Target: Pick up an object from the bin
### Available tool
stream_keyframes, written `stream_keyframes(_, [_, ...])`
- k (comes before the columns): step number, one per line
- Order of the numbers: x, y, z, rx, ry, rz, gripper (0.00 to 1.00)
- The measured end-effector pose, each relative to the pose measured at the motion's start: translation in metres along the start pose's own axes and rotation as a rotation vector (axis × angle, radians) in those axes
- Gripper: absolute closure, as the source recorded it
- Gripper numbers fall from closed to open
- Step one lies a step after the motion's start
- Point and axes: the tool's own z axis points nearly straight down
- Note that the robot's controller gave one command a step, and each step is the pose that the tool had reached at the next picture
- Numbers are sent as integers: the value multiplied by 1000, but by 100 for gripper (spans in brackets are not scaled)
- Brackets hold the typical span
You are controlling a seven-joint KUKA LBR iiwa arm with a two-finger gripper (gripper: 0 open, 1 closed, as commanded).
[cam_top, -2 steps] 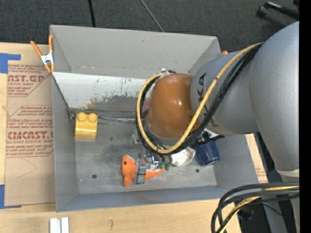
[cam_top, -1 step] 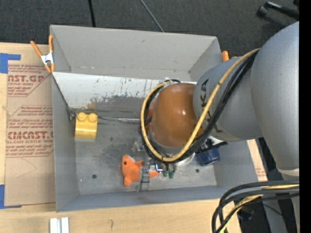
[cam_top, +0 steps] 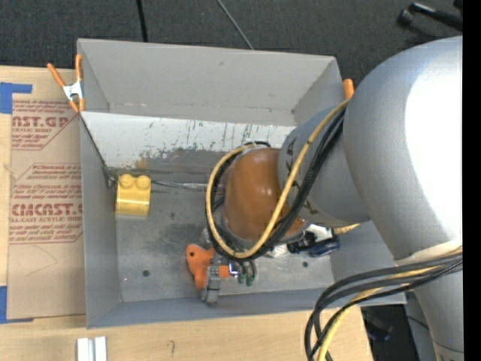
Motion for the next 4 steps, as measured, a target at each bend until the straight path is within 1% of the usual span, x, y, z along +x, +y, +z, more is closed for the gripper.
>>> stream_keyframes(1, [2,11,0,1,3,111,100])
stream_keyframes(2, [2,11,0,1,3,112,100])
stream_keyframes(3, [3,10,-4,3,7,111,100])
stream_keyframes(4, [5,10,-20,5,12,111,100])
